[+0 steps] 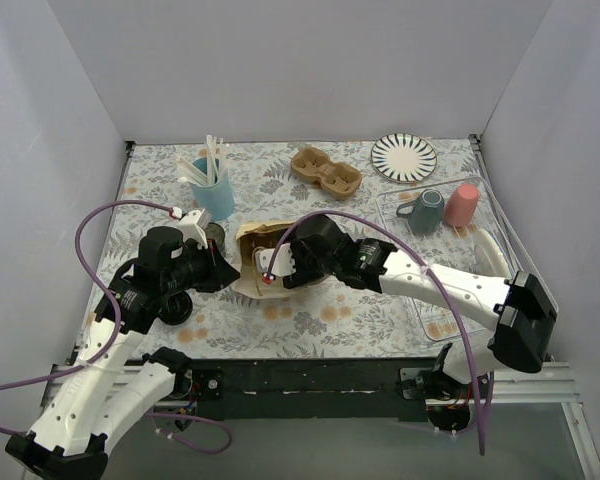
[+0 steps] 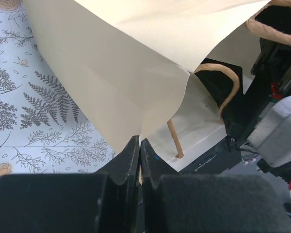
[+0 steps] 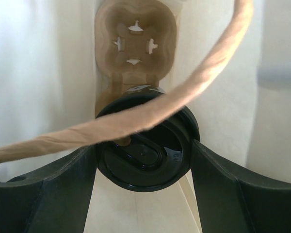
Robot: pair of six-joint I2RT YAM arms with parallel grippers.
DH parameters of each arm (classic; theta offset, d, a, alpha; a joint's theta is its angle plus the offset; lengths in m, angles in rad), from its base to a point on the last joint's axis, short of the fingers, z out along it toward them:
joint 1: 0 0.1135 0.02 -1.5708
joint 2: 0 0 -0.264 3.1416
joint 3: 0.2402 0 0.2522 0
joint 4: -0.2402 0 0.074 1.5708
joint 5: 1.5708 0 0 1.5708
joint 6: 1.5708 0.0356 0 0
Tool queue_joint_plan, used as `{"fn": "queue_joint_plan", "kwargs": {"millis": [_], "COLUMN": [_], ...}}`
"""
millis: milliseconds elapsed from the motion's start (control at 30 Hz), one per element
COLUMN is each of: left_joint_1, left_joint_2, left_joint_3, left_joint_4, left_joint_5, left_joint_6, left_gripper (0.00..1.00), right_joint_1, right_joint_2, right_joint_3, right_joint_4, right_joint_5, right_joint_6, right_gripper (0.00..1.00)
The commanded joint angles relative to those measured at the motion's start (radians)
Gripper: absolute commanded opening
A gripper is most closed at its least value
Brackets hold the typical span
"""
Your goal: Pack the takeout coffee
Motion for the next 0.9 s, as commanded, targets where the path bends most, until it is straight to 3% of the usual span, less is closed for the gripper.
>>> {"fn": "queue_joint_plan", "kwargs": {"millis": [0,467,867], "left_joint_1": [-0.002,-0.002,-0.002], "left_joint_2": [-0.009,0.013,0.013], "left_joint_3": [0.013,0.031,0.025], "left_joint_4": [-0.008,-0.003,-0.001], "left_joint_5": [0.029,0.027,0.045], "left_joint_6": [0.000,-0.012,-0.038], "left_gripper": [0.00,0.00,0.00], "right_joint_1": [0.004,0.003,0.000], "right_joint_2": [0.036,0.094,0.149], "right_joint_3": [0.061,0.088,0.102], "right_joint_4": [0.050,0.037,0.099], "right_joint_5": [-0.032,0.051,0.019], "right_joint_6": [-0.042,-0.097,-0.092], "right_gripper": [0.51,0.51,0.51]}}
